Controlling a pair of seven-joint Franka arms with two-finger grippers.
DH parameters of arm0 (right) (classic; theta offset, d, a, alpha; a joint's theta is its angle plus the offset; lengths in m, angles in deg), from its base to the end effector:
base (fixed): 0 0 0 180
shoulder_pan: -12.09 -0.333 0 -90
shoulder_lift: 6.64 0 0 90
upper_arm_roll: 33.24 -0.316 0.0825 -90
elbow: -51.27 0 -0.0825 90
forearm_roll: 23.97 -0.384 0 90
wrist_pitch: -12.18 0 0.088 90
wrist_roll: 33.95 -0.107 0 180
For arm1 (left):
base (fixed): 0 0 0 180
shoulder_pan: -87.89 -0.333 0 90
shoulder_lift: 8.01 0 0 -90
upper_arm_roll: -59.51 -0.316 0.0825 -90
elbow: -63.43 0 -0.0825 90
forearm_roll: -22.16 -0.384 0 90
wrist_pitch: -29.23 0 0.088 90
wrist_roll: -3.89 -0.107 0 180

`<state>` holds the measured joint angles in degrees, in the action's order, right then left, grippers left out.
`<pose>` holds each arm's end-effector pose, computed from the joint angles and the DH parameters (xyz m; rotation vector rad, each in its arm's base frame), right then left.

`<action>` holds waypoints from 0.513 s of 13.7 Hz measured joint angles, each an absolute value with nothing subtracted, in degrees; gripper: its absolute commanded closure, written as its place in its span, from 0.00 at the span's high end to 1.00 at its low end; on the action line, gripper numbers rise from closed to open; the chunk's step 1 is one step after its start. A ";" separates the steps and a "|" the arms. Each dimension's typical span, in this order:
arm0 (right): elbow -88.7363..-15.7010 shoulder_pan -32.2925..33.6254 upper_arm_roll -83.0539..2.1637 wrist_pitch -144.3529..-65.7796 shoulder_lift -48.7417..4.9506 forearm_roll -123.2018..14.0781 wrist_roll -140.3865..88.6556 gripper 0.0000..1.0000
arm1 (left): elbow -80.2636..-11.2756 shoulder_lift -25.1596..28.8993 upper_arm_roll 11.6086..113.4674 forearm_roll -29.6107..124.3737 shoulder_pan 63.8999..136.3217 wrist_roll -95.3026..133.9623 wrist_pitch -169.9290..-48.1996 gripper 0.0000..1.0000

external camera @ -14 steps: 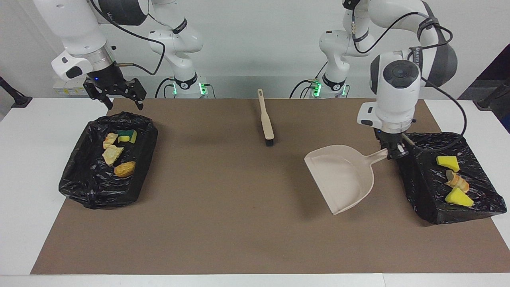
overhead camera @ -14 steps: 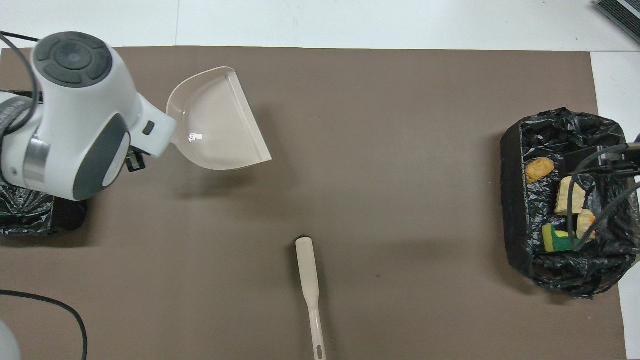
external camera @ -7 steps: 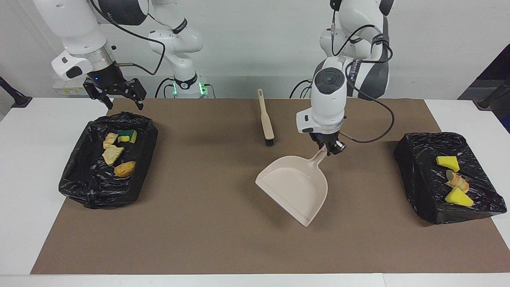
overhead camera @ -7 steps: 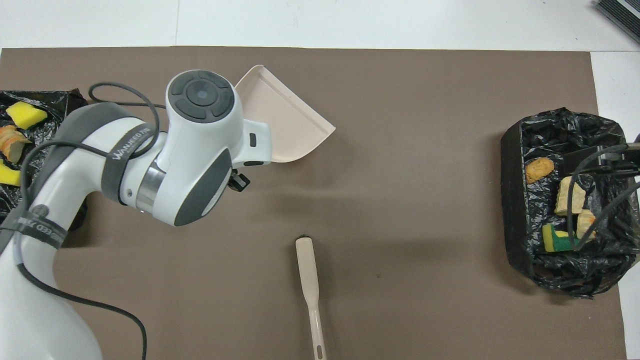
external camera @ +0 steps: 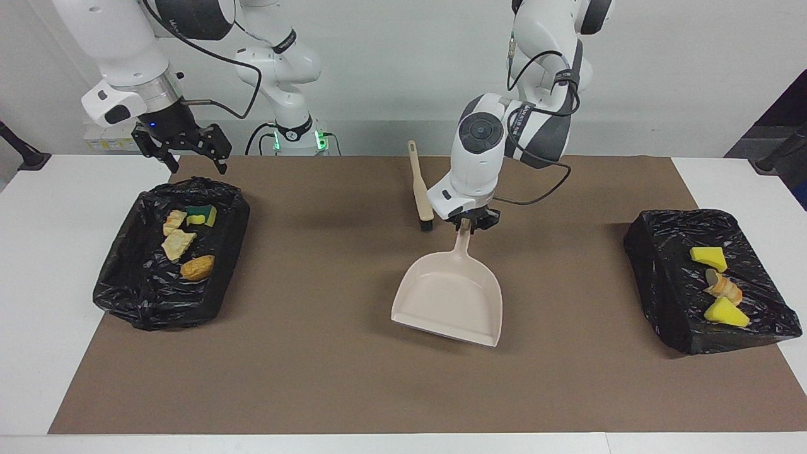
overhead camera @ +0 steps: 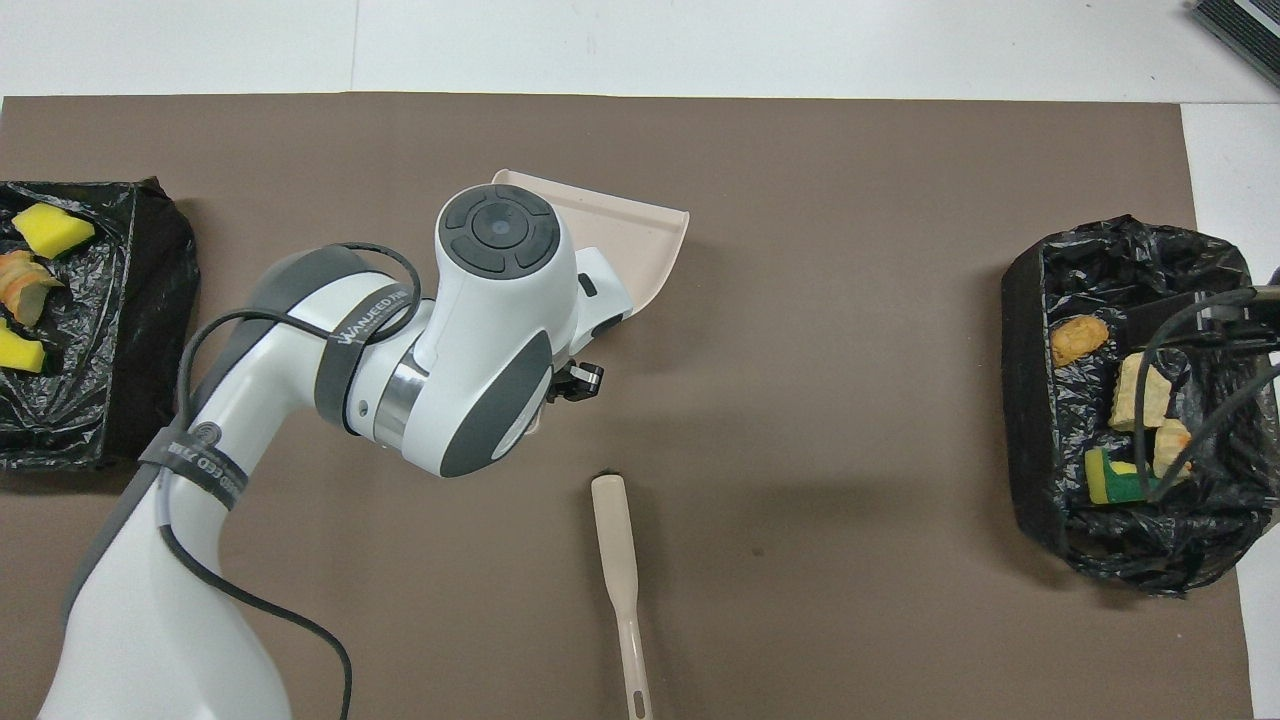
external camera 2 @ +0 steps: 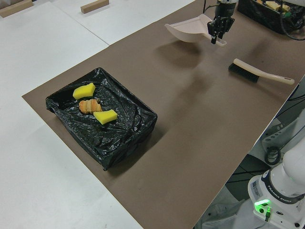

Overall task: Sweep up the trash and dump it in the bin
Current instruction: 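Set the empty dustpan on the table center with the left gripper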

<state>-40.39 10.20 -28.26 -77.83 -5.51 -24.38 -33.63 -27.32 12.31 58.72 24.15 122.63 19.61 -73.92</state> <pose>0.5473 -0.0293 0.6217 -3.1315 0.0757 0.0139 0.5350 -0.3649 0.4216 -3.0652 0.4765 0.2133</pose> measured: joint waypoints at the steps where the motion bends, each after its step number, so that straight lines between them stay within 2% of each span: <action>1: -40.39 10.20 -28.26 -77.83 -5.51 -24.38 -33.63 1.00 | -27.32 13.20 58.72 24.54 123.35 21.35 -75.59 0.00; 5: -40.39 10.20 -28.26 -77.83 -5.51 -24.38 -33.63 1.00 | -27.45 17.95 58.74 25.19 127.18 28.49 -80.71 0.00; 6: -40.39 10.20 -28.26 -77.83 -5.51 -24.38 -33.63 1.00 | -27.46 18.97 58.73 25.24 127.67 30.47 -81.55 0.30; 7: -40.39 10.20 -28.26 -77.83 -5.51 -24.38 -33.63 1.00 | -27.46 19.49 58.69 25.37 127.81 31.83 -81.67 0.64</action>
<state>-40.39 10.20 -28.26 -77.83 -5.51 -24.38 -33.63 -27.46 19.49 58.69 25.37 127.81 31.83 -81.67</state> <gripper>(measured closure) 0.000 0.670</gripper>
